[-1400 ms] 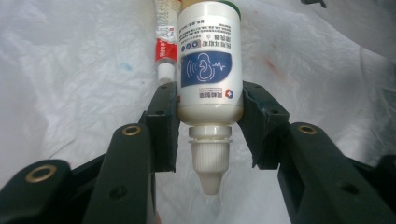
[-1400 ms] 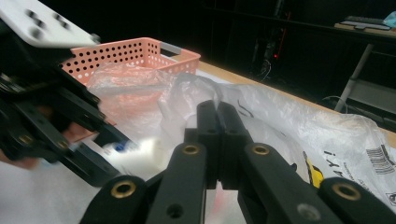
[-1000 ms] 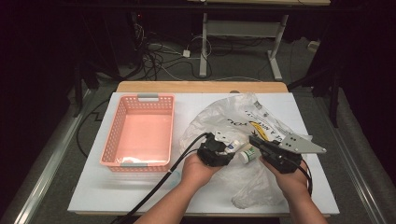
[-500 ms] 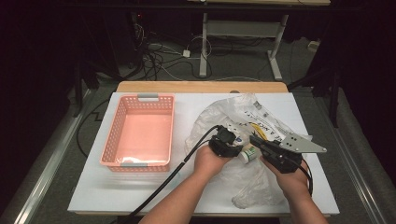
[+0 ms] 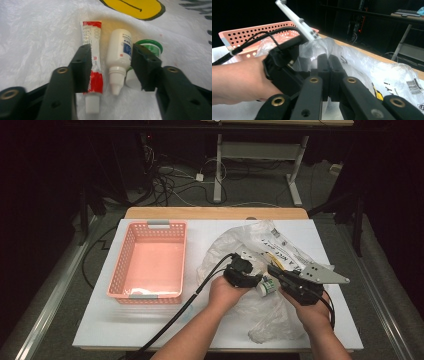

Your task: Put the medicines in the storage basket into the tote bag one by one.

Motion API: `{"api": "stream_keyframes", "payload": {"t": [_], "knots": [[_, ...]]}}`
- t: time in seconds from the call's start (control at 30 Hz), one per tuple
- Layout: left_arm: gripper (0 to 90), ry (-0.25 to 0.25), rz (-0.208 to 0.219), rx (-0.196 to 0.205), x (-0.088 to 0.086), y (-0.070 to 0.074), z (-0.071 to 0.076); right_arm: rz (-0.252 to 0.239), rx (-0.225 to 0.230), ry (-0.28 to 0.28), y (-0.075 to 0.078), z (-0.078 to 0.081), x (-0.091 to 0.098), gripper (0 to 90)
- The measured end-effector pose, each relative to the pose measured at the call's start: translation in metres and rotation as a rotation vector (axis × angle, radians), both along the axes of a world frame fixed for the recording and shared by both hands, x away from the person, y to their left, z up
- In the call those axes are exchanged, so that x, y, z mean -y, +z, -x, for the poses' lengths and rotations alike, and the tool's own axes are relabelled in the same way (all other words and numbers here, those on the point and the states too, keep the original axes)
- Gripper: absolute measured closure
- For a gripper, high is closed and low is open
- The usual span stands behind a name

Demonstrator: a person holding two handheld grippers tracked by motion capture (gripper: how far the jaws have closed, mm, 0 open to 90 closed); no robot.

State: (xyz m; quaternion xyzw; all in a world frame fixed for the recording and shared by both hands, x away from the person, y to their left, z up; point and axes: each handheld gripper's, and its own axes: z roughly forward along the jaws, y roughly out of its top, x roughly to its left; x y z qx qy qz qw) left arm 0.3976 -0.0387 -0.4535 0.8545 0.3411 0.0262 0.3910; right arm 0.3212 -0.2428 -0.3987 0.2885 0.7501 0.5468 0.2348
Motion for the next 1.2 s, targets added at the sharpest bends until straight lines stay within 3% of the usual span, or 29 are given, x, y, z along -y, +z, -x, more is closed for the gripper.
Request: {"api": "stream_keyframes", "payload": {"t": [0.17, 0.27, 0.47, 0.67, 0.93, 1.07, 1.2], "knots": [[48.1, 0.004, 0.034, 0.012, -0.012, 0.000, 0.017, 0.008, 0.004, -0.001, 0.000, 0.000, 0.000, 90.0], [44.5, -0.024, 0.026, 0.029, -0.022, 0.001, 0.032, 0.014, 0.002, 0.000, -0.001, 0.000, -0.001, 90.0], [30.2, -0.025, 0.043, 0.044, -0.047, -0.002, 0.065, 0.006, 0.004, -0.005, 0.000, 0.000, 0.000, 90.0], [26.4, -0.009, 0.061, 0.055, -0.074, -0.007, 0.090, 0.011, 0.005, -0.008, 0.000, 0.000, 0.000, 90.0], [13.8, 0.037, -0.003, 0.069, -0.101, -0.023, 0.099, 0.017, 0.004, -0.012, 0.000, 0.002, 0.000, 90.0], [0.0, 0.055, -0.036, 0.041, -0.104, -0.030, 0.096, 0.019, 0.000, -0.019, -0.001, 0.002, 0.002, 90.0], [0.0, 0.051, -0.039, 0.018, -0.101, -0.033, 0.092, 0.019, -0.002, -0.022, -0.002, 0.001, 0.003, 90.0]]}}
